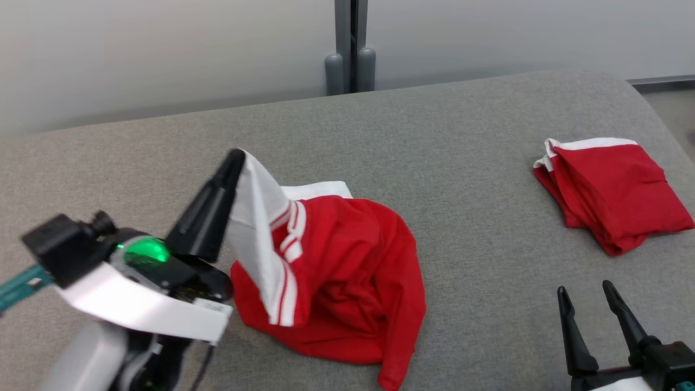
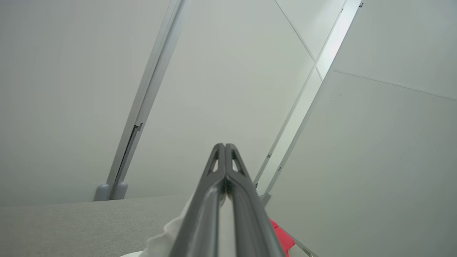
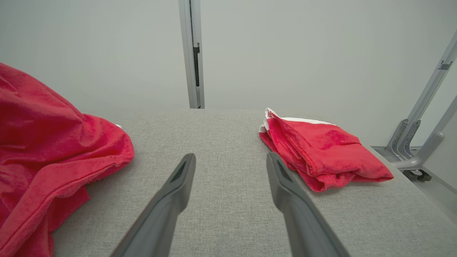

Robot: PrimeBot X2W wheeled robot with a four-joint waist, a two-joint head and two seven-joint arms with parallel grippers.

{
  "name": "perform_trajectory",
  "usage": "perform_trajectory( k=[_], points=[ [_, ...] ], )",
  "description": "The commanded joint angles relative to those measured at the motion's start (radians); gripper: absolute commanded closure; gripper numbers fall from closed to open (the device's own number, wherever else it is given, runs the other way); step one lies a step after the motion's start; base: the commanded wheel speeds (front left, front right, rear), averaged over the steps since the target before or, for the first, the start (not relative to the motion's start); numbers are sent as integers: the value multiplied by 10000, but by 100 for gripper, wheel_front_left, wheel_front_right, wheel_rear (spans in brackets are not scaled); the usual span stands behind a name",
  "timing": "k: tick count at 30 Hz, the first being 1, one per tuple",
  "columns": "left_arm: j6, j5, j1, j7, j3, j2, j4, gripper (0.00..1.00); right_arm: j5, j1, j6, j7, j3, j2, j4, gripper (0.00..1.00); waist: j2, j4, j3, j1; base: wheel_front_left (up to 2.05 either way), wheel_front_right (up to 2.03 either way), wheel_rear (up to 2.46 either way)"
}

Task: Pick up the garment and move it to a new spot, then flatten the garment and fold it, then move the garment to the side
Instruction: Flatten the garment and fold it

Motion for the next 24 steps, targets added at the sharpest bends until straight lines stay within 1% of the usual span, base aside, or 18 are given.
perform_trajectory(
  k=[1, 2, 4, 6, 9, 10, 13, 18, 21, 24],
  points=[
    [238, -441, -194, 278, 627, 356, -530, 100, 8, 107, -3, -12, 52, -69, 29, 0, 0, 122, -84, 0, 0, 0, 0],
    [238, -441, -194, 278, 627, 356, -530, 100, 8, 107, -3, -12, 52, -69, 29, 0, 0, 122, -84, 0, 0, 0, 0],
    [476, -733, -445, 616, 1291, 872, -929, 100, 44, 48, -3, -12, 108, -72, 40, 0, 0, 159, -82, 0, 0, 0, 0],
    [648, -1019, -703, 907, 1885, 1268, -1110, 100, 83, -29, -3, -12, 127, -74, 49, 0, 0, 187, -85, 0, 0, 0, 0],
    [787, -1401, -1252, 1309, 2637, 1865, -1036, 100, 116, -76, -3, -12, 138, -71, 63, 0, 0, 232, -63, 0, 0, 0, 0],
    [790, -1477, -1463, 1448, 2818, 2066, -950, 100, 128, -89, -3, -12, 148, -71, 69, 0, 0, 245, -55, 0, 0, 0, 0],
    [776, -1753, -2219, 1751, 3236, 2411, -590, 100, 145, -112, -3, -12, 169, -72, 78, 0, 0, 286, -49, 0, 0, 0, 0],
    [658, -1770, -3595, 2246, 3303, 2870, 27, 100, 117, -186, -3, -12, 247, -71, 130, 0, 0, 268, -84, 0, 0, 0, 0],
    [633, -1727, -4250, 2470, 3151, 2968, 384, 100, 126, -208, -3, -12, 294, -72, 140, 0, 0, 221, -105, 0, 0, 0, 0],
    [704, -1582, -4670, 2578, 2882, 2857, 767, 100, 153, -211, -3, -12, 340, -71, 149, 0, 0, 174, -102, 0, 0, 0, 0]
  ],
)
